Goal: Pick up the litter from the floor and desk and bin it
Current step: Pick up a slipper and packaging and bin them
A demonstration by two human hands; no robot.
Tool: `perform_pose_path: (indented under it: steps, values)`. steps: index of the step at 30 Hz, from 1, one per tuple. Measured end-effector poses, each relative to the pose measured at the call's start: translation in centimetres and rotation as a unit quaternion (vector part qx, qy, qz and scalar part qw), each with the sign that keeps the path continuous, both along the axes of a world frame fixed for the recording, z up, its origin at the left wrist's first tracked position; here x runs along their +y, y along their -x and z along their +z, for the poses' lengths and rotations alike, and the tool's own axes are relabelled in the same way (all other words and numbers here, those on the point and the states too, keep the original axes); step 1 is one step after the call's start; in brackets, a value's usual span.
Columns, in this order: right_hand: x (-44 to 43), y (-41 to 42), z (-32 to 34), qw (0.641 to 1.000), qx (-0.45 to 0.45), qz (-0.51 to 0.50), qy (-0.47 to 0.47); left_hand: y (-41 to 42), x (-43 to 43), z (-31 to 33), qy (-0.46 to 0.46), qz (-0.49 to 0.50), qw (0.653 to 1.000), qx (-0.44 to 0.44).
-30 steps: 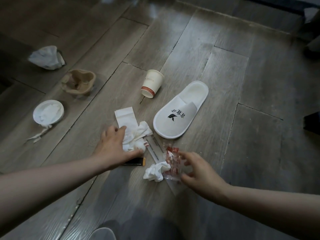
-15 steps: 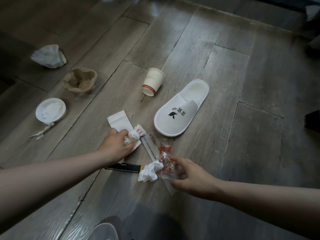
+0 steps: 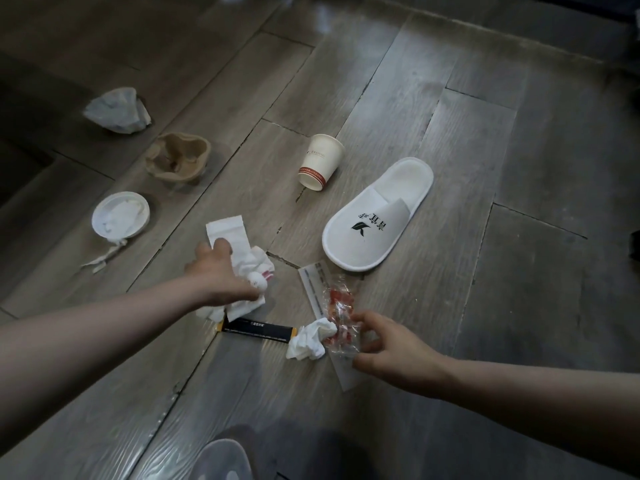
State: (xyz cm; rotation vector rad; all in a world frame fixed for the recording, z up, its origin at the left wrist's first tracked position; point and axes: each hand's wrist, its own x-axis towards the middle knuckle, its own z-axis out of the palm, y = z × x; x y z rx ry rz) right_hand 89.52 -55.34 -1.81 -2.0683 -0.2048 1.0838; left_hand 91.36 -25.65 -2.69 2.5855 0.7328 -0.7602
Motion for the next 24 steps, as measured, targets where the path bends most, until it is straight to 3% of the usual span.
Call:
perform_pose_path:
  steps: [7,11,16,20,24]
  values:
    - [-0.1,0.1,-0.1,1.0,0.009,0.006,0.013,-0.3,-1.6,-0.6,-0.02,-0.027,0.999,0.001]
    - [-0.2,0.1,-0.2,1.0,0.009,0.007,0.023,-0.2,-2.2,-1.5,-0.03,-0.046,0.995,-0.088]
    - [-0.2,0.1,-0.4,1.0,-0.001,0.017,0.027,0.0,-1.0,-1.7,0.075,-0.132,0.981,-0.123]
    - [-0.4,0.1,-0.6,1.0,-0.006,0.02,0.022,0.4,0.8,-0.9,0.176,-0.108,0.97,-0.131]
    - [-0.4,0.2,-0.6,0.999,-0.016,0.026,0.027,2.4,0.5,-1.4,0.133,-0.257,0.955,-0.062]
